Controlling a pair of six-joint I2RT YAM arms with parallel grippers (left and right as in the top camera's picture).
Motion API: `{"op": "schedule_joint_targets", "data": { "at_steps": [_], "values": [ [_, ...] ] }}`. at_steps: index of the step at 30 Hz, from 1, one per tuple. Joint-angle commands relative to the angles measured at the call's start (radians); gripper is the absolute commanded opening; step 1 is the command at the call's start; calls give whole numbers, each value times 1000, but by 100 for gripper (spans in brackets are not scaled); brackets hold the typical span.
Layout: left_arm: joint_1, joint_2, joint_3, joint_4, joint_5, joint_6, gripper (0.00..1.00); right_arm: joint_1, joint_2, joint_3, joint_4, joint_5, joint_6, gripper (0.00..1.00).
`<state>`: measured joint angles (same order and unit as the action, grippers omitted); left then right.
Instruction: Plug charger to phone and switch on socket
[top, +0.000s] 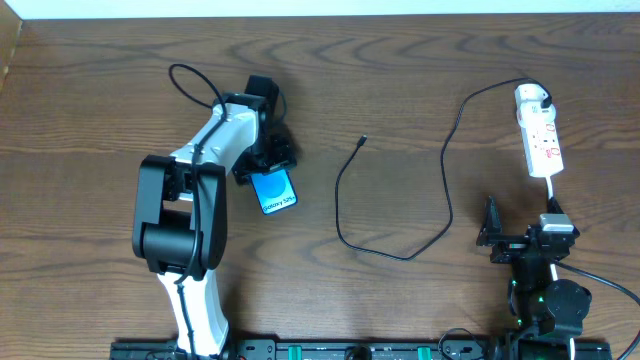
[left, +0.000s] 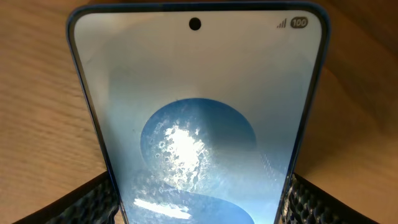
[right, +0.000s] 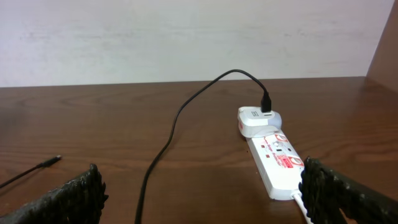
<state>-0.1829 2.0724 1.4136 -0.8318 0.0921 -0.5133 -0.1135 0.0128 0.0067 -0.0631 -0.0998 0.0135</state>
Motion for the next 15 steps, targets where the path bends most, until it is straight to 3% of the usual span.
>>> {"op": "schedule_joint_targets", "data": {
  "at_steps": [1, 6, 15],
  "values": [
    [45, 21, -23, 6, -32, -168, 80, 10, -4, -1, -4, 0, -11, 99],
    [56, 21, -23, 6, -32, -214, 81, 10, -4, -1, -4, 0, -11, 99],
    [55, 21, -24, -28, -32, -154, 97, 10, -4, -1, -4, 0, -11, 99]
  ]
}}
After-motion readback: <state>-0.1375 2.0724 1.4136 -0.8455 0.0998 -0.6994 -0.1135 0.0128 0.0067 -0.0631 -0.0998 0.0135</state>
